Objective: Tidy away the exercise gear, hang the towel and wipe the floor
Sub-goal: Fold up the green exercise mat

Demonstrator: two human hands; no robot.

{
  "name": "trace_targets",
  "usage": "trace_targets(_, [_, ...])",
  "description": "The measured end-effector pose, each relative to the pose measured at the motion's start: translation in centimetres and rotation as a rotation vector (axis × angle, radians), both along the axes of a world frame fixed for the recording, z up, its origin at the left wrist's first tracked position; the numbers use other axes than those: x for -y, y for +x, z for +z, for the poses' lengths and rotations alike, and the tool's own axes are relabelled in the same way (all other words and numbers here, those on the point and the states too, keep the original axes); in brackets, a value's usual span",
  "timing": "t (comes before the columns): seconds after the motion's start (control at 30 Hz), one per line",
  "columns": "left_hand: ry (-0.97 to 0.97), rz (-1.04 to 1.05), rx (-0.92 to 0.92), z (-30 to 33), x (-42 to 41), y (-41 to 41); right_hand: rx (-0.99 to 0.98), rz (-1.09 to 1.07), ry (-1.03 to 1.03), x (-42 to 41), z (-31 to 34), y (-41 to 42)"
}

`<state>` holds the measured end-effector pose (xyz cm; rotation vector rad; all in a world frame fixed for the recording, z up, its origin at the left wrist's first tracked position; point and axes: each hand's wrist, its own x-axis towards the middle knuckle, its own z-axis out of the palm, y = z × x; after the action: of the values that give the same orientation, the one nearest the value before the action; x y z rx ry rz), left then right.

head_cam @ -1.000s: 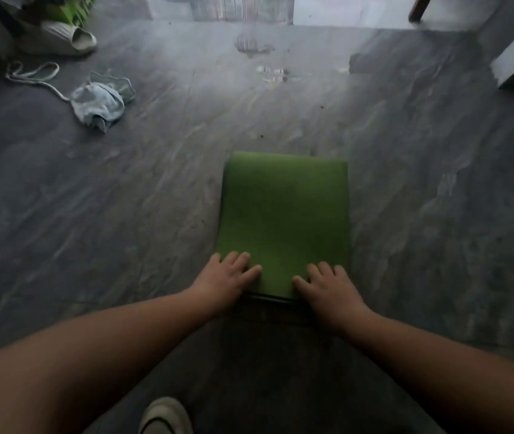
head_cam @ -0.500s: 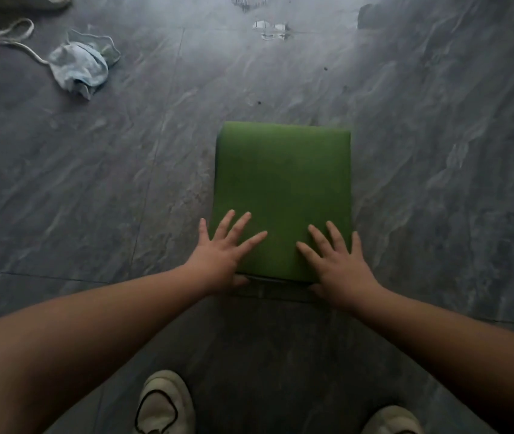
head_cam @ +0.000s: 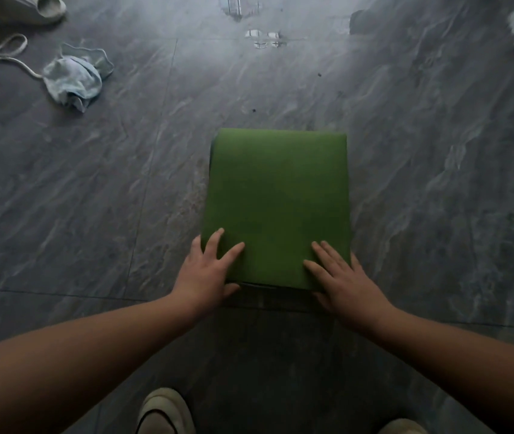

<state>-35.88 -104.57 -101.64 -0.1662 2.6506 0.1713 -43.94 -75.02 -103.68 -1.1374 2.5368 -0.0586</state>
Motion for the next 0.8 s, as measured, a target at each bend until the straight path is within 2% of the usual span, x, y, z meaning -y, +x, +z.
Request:
trace_targets(0.07, [-0.015,-0.009,0.099,0.2,-0.5,0.3,0.038,0.02,0.084,0.1,-0.2,-0.1])
trace_targets(0.13, [-0.027,-0.016,0.208,0.1,-1.3,0.5,0.083,-0.067,0.117,1.0,-0.1,0.5])
trace_targets(0.23, [-0.024,-0.034,0.275,1.1,-1.1,0.1,0.072,-0.209,0.032,3.2,1.7,0.2])
trace_targets(0.33, [-0.084,-0.028,0.196,2.8,-0.3,-1.8,-0.086,-0.344,-0.052,4.1,1.2,-2.5])
trace_targets(0.43, [-0.211,-0.019,0.064,3.2,-0.2,-5.3,-0.007,-0.388,0.039,4.7,0.3,-4.6])
trace_targets(0.57, [-0.147,-0.129,-0.108,1.0,0.1,-10.9,0.022,-0.333,0.14,4.2,-0.9,-4.8])
trace_targets(0.7, [-0.018,-0.009,-0.04,-3.3,-0.3,-11.0,0.006,-0.269,0.126,2.7,-2.0,-5.3])
trace_targets(0.8, [-0.031,0.022,-0.009,-4.8,-1.1,-9.3,-0.009,-0.235,0.16,2.6,-2.4,-5.7])
